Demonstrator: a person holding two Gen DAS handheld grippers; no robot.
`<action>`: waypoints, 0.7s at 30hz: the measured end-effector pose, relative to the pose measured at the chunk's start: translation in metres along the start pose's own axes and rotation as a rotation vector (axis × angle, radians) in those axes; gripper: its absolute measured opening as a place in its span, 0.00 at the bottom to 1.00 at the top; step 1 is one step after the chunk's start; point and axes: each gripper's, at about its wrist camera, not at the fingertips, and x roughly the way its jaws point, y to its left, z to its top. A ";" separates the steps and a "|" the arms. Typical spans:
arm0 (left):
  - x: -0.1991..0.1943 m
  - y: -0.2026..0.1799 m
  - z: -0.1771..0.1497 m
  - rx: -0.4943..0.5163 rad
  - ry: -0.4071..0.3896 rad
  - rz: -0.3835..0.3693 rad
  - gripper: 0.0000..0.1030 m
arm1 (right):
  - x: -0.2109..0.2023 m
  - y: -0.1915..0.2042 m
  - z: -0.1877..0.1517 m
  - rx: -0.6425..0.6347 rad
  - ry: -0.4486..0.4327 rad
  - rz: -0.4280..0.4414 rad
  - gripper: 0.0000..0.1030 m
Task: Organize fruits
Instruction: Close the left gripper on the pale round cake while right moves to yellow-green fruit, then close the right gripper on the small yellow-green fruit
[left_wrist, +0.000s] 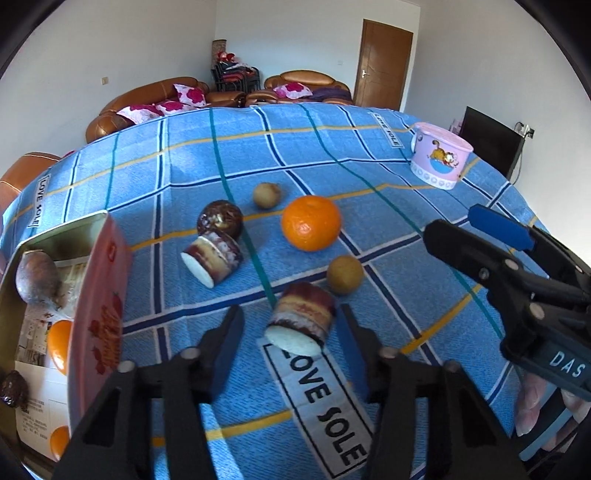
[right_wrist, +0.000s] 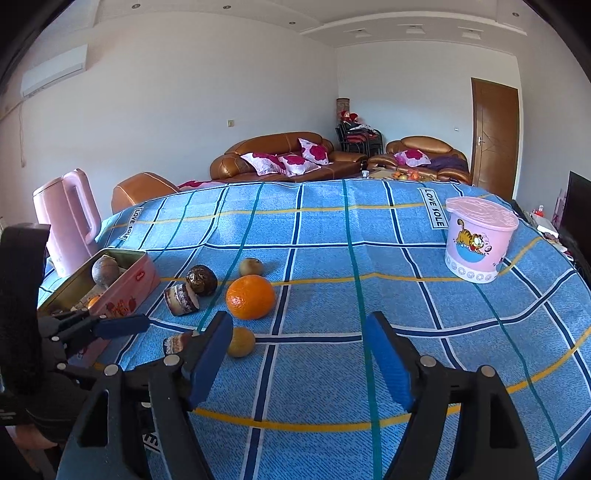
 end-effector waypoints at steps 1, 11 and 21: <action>-0.001 -0.001 0.000 0.004 -0.005 0.008 0.38 | 0.001 0.001 0.000 -0.002 0.004 -0.001 0.74; -0.021 0.035 0.000 -0.088 -0.109 0.133 0.34 | 0.027 0.025 0.012 -0.048 0.071 0.053 0.74; -0.022 0.041 0.002 -0.110 -0.114 0.151 0.34 | 0.067 0.048 0.001 -0.112 0.261 0.091 0.49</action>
